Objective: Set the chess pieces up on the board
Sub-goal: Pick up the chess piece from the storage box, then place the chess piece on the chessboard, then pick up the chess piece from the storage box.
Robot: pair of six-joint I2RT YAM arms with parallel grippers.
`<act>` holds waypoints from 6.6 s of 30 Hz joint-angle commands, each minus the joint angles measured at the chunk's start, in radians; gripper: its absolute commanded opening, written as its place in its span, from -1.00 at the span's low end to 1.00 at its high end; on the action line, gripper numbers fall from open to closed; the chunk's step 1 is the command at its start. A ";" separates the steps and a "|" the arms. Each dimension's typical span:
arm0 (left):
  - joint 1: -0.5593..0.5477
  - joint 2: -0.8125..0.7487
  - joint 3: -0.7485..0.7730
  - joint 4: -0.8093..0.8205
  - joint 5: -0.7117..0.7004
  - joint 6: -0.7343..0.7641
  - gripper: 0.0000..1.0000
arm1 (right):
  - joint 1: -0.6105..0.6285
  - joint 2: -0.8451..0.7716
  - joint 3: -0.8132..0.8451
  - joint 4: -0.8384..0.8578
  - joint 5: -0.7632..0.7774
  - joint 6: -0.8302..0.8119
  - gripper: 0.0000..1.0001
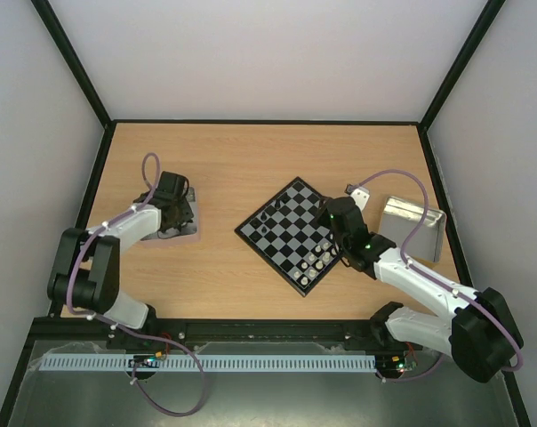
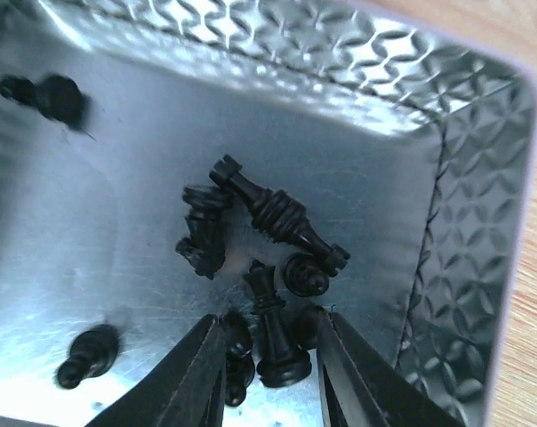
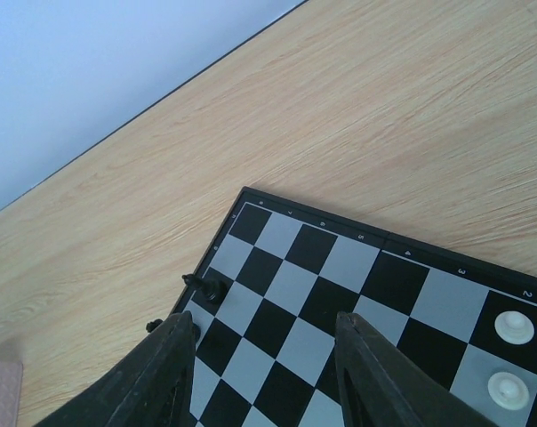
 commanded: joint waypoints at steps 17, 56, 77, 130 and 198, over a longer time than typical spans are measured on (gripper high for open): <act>0.025 0.171 0.111 0.068 0.061 0.042 -0.44 | -0.004 0.018 0.035 -0.040 -0.020 -0.021 -0.15; -0.256 -0.074 0.182 0.011 0.073 0.092 -0.90 | -0.004 -0.101 -0.011 -0.040 0.080 0.002 -0.16; -0.682 0.283 0.484 -0.099 0.035 0.144 -0.80 | -0.004 -0.287 -0.129 -0.061 0.190 0.080 -0.15; -0.612 0.573 0.706 -0.267 0.021 0.102 -0.66 | -0.004 -0.254 -0.143 -0.039 0.084 0.082 -0.13; 0.146 0.247 0.101 0.063 0.065 0.010 -0.65 | -0.005 -0.175 -0.114 0.000 0.037 0.082 -0.14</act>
